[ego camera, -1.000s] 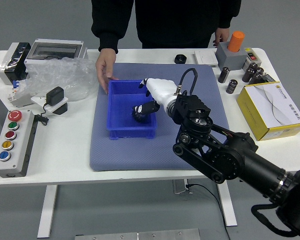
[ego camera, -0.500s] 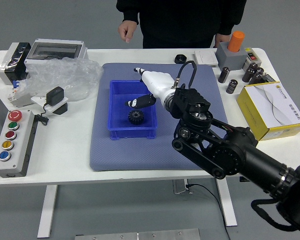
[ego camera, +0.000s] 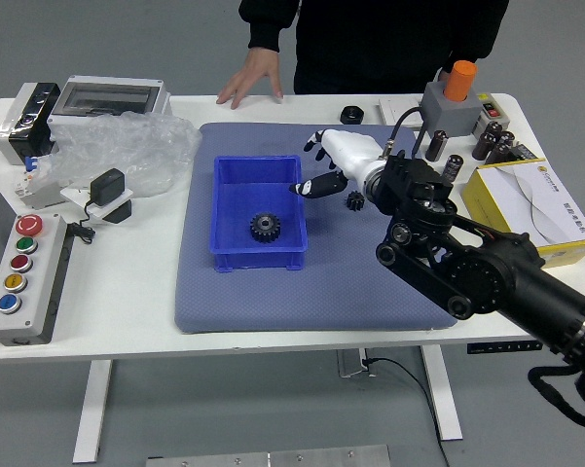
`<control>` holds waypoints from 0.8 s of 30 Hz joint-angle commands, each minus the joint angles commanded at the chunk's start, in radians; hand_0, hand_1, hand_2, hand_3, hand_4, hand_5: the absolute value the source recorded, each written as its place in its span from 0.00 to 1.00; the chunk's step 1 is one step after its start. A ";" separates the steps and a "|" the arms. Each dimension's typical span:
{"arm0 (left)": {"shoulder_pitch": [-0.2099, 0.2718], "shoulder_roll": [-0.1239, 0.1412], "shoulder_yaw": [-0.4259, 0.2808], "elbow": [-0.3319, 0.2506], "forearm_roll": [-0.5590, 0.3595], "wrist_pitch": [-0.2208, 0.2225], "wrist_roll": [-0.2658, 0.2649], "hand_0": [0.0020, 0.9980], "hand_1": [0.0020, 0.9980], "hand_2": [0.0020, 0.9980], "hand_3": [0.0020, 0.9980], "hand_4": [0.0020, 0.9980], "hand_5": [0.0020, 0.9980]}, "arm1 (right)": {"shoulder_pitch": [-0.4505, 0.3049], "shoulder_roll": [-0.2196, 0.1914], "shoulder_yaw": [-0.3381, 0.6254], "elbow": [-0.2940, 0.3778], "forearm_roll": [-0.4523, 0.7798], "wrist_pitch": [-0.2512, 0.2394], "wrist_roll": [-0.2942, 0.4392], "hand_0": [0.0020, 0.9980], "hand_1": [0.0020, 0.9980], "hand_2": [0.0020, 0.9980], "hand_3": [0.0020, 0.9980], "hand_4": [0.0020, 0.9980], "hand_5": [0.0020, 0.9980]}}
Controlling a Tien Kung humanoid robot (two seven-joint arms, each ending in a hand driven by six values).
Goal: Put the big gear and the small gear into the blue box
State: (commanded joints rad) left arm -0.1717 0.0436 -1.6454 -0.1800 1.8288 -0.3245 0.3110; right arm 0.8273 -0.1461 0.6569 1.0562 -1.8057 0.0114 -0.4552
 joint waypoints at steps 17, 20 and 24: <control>-0.005 0.000 0.001 0.000 0.002 0.000 0.000 0.81 0.80 0.80 0.83 0.62 0.25 | 0.042 -0.009 -0.049 -0.198 0.083 0.025 0.039 0.64 0.54 0.65 0.68 0.76 0.35; -0.006 -0.001 0.000 0.000 0.002 0.000 0.000 0.81 0.80 0.80 0.83 0.62 0.25 | 0.044 -0.001 -0.050 -0.222 0.082 0.027 0.038 0.64 0.54 0.65 0.68 0.76 0.35; -0.007 -0.002 -0.001 0.000 0.004 0.000 0.000 0.81 0.80 0.80 0.83 0.62 0.25 | 0.049 0.012 -0.051 -0.250 0.083 0.030 0.037 0.63 0.54 0.65 0.68 0.75 0.34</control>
State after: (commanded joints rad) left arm -0.1783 0.0421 -1.6464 -0.1800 1.8332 -0.3250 0.3106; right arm 0.8762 -0.1337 0.6062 0.8063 -1.7230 0.0412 -0.4186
